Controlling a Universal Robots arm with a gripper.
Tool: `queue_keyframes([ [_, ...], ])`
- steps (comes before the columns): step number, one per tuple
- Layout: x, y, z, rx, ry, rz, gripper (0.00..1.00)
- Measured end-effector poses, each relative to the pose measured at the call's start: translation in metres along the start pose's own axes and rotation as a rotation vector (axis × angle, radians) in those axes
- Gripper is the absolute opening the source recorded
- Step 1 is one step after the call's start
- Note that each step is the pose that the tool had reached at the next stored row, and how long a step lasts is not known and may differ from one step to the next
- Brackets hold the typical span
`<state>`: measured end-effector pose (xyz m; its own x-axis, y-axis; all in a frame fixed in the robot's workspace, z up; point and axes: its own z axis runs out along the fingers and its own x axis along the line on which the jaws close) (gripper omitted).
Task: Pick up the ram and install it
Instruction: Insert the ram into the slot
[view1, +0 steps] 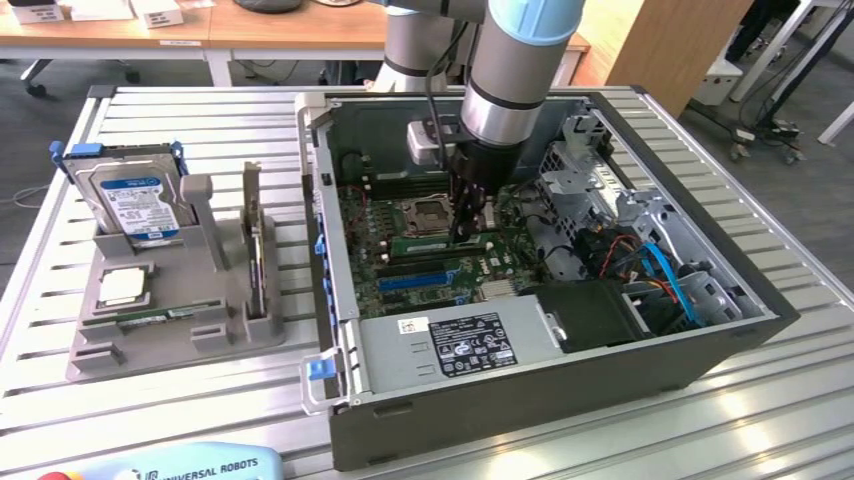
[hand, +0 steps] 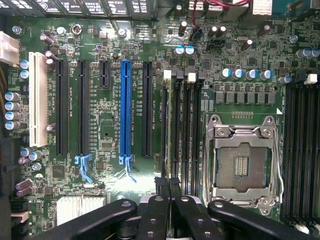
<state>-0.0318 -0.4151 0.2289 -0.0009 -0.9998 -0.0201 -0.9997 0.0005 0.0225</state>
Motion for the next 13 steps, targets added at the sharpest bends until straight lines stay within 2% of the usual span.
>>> queue_keyframes([
  [8, 0.0000, 0.0000, 0.0002, 0.0001, 0.0002, -0.006, 0.12],
  [13, 0.0000, 0.0009, 0.0018, 0.0046, 0.0001, -0.006, 0.12],
])
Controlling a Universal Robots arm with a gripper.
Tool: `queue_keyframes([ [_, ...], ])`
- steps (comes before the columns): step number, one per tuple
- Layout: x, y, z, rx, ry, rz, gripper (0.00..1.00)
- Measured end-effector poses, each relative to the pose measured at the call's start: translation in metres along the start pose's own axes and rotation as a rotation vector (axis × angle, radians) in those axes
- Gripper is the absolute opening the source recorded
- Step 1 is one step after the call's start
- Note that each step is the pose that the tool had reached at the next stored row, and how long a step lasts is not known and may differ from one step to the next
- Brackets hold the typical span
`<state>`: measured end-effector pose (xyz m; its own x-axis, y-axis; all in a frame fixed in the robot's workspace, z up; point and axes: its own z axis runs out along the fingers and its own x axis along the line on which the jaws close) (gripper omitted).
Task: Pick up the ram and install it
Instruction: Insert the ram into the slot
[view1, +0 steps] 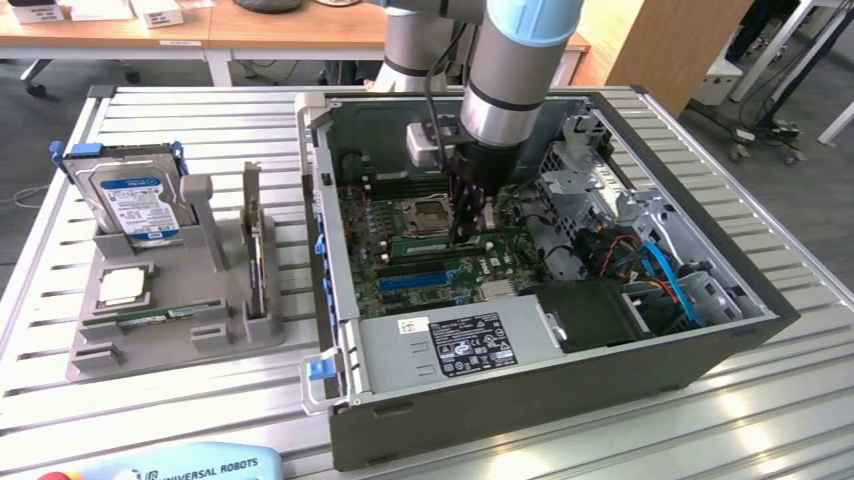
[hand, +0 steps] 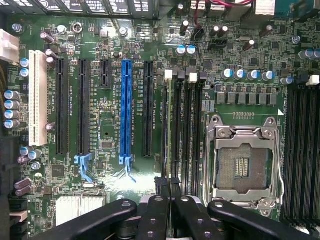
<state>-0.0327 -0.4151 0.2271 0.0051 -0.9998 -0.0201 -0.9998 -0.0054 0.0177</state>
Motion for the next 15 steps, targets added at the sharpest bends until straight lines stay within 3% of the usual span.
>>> queue_keyframes([
  [15, 0.0001, 0.0012, 0.0033, 0.0019, 0.0000, 0.000, 0.12],
])
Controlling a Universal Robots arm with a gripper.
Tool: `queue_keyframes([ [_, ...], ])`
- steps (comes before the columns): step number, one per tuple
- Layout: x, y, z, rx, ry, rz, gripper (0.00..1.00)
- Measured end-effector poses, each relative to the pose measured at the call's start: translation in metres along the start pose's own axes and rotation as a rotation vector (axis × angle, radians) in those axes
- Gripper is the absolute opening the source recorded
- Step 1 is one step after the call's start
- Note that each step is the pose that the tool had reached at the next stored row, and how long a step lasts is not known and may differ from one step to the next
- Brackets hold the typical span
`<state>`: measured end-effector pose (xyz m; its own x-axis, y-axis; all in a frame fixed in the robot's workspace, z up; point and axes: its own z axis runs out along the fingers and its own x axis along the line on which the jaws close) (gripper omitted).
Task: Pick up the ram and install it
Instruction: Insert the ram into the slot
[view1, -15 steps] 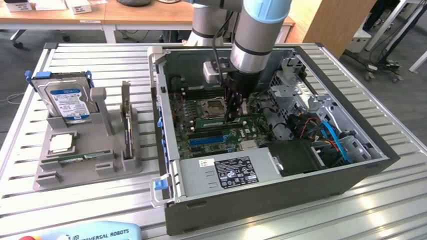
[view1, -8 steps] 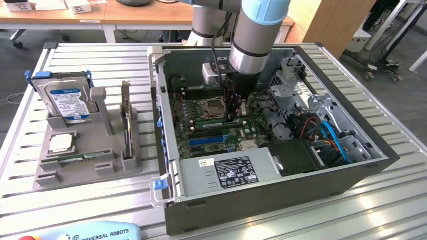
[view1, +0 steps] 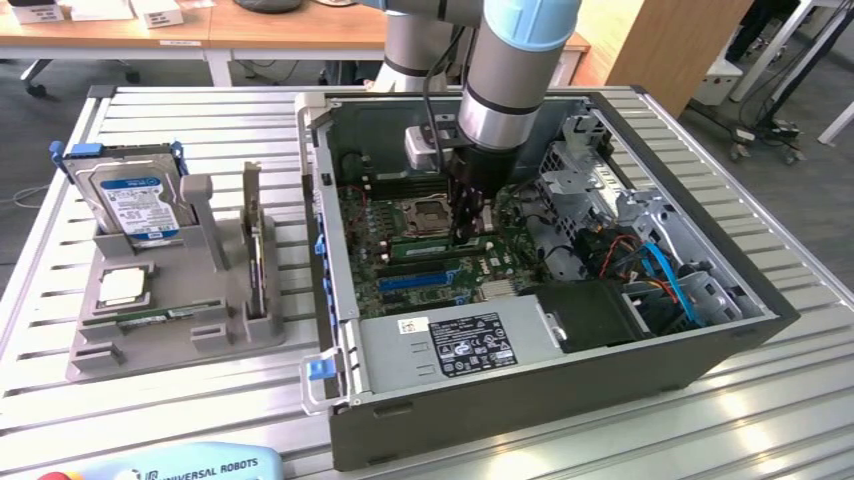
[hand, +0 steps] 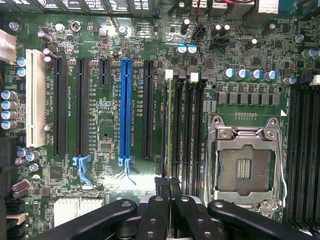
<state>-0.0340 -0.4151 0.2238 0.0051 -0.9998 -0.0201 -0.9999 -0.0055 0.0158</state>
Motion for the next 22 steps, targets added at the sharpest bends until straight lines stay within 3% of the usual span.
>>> queue_keyframes([
  [4, 0.000, 0.0000, 0.0002, 0.0000, -0.0004, 0.000, 0.13],
  [5, 0.000, 0.0000, 0.0002, 0.0001, -0.0003, 0.000, 0.19],
  [13, 0.000, 0.0000, -0.0006, 0.0000, 0.0000, 0.000, 0.19],
  [22, 0.000, 0.0003, -0.0193, 0.0001, -0.0002, 0.000, 0.19],
])
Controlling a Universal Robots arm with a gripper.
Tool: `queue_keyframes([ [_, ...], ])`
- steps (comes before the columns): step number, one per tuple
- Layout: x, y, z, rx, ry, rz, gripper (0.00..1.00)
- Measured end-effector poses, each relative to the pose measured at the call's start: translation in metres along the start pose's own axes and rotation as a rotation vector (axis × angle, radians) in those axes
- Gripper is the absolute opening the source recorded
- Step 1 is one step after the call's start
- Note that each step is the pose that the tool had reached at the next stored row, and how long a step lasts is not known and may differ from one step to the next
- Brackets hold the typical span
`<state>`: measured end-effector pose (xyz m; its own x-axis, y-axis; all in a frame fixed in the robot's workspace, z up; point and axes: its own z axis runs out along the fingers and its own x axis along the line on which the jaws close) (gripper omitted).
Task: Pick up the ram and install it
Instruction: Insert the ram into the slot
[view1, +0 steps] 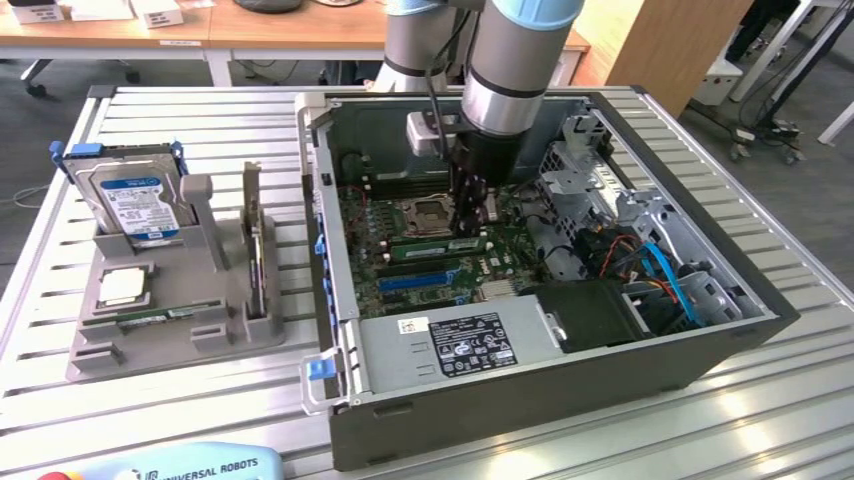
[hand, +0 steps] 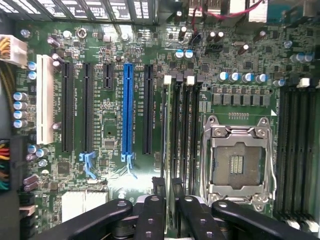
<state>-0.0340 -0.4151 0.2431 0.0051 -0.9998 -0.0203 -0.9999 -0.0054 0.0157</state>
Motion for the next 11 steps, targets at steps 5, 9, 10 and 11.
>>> queue_keyframes([
  [5, 0.000, 0.0001, -0.0090, 0.0000, 0.0000, 0.000, 0.19],
  [9, 0.000, 0.0002, -0.0152, 0.0000, 0.0001, 0.000, 0.19],
  [10, 0.000, 0.0003, -0.0167, 0.0000, -0.0001, 0.000, 0.19],
  [11, 0.000, 0.0003, -0.0183, 0.0000, 0.0000, 0.000, 0.19],
])
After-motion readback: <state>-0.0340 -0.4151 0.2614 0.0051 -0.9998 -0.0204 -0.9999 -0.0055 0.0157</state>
